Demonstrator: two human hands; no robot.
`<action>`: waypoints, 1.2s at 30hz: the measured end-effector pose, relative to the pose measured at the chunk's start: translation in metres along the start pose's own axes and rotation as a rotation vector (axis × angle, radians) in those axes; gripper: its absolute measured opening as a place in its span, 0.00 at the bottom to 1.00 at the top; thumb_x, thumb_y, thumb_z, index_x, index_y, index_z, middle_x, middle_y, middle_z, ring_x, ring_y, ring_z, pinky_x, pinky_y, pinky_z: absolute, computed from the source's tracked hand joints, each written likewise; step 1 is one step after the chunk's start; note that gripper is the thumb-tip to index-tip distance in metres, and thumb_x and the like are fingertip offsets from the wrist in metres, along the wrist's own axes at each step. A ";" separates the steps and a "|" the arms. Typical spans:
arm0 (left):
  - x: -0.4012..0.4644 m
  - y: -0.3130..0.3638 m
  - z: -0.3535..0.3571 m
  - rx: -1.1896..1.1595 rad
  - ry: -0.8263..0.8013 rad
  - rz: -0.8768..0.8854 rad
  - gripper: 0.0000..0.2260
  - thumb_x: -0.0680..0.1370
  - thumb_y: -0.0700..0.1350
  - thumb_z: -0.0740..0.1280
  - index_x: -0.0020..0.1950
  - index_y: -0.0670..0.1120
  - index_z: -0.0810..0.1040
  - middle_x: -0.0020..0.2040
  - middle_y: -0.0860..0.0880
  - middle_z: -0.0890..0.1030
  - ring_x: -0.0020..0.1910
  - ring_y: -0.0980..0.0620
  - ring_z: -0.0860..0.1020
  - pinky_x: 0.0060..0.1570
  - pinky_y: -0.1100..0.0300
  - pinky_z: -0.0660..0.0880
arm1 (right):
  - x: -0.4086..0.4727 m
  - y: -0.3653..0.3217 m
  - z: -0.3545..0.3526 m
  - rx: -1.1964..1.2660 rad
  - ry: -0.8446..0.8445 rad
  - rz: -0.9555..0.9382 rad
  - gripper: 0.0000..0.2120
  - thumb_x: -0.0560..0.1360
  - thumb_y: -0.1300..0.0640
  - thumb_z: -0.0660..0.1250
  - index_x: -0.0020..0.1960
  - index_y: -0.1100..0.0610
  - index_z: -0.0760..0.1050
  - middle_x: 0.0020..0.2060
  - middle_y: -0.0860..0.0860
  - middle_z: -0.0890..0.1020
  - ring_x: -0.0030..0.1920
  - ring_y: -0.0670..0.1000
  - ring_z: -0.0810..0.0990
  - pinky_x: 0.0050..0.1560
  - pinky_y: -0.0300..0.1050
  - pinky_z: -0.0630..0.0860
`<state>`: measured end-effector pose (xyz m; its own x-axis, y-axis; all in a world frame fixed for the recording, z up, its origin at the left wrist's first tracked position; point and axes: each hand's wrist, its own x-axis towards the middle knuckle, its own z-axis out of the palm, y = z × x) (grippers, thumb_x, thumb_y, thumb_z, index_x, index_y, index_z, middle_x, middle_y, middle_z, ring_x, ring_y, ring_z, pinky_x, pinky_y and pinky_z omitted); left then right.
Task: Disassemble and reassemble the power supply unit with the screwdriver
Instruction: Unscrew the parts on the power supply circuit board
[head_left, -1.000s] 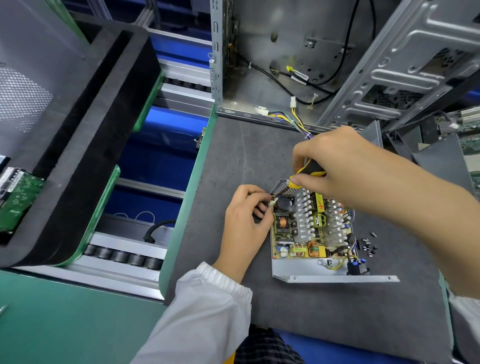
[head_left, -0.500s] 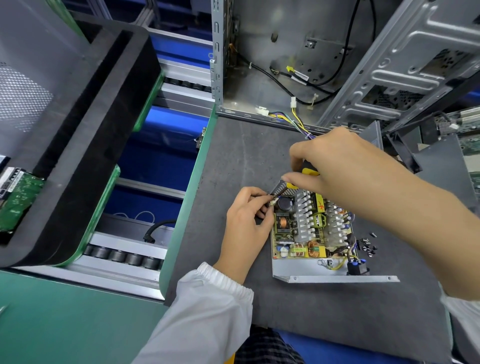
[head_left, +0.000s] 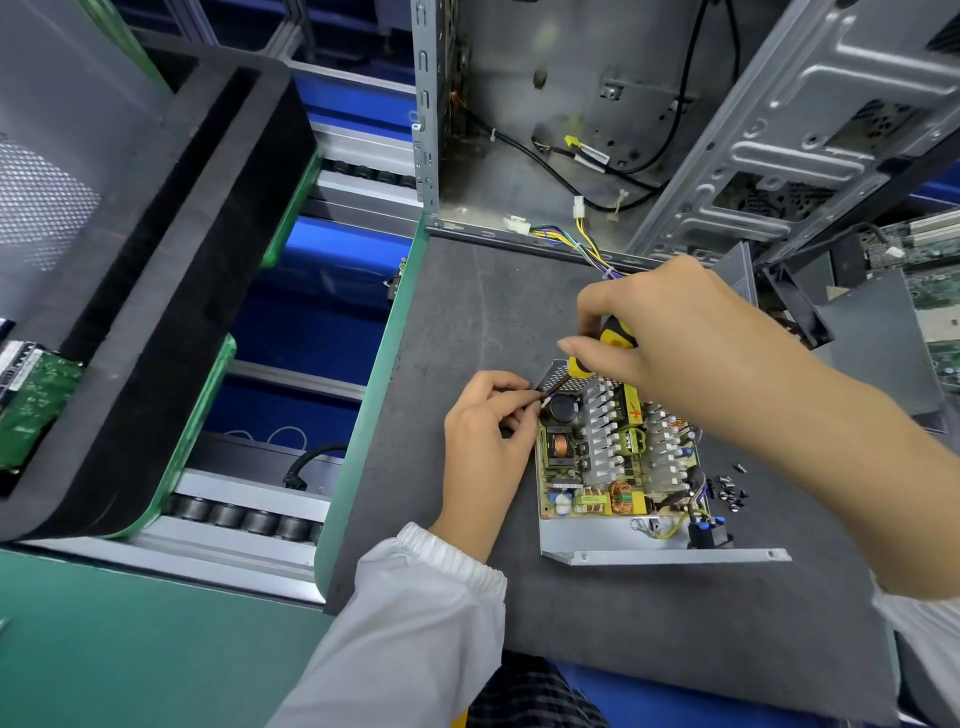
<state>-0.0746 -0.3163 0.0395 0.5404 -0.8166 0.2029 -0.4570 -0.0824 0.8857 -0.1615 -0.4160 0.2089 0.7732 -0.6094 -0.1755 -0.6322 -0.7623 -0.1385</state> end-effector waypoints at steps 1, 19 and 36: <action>0.000 0.000 0.000 -0.001 -0.001 -0.005 0.06 0.74 0.32 0.72 0.48 0.38 0.85 0.48 0.46 0.80 0.43 0.55 0.76 0.43 0.74 0.73 | 0.000 0.000 0.000 0.000 0.001 -0.002 0.11 0.77 0.46 0.63 0.44 0.53 0.75 0.26 0.46 0.66 0.35 0.54 0.70 0.37 0.46 0.72; -0.001 -0.001 -0.003 -0.037 -0.002 -0.029 0.05 0.74 0.33 0.73 0.49 0.37 0.85 0.48 0.45 0.80 0.41 0.54 0.78 0.43 0.73 0.74 | 0.000 -0.007 0.002 -0.071 -0.065 -0.022 0.10 0.78 0.46 0.61 0.46 0.52 0.72 0.30 0.48 0.67 0.43 0.58 0.76 0.43 0.51 0.76; -0.001 0.002 -0.001 -0.056 -0.026 -0.038 0.06 0.73 0.31 0.72 0.49 0.37 0.85 0.49 0.45 0.79 0.39 0.53 0.77 0.44 0.68 0.76 | -0.008 -0.004 0.001 -0.136 -0.111 -0.056 0.08 0.78 0.48 0.62 0.54 0.50 0.74 0.44 0.48 0.72 0.50 0.54 0.76 0.42 0.43 0.68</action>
<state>-0.0749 -0.3151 0.0417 0.5380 -0.8279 0.1583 -0.3955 -0.0821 0.9148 -0.1651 -0.4077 0.2101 0.7921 -0.5428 -0.2792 -0.5699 -0.8215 -0.0197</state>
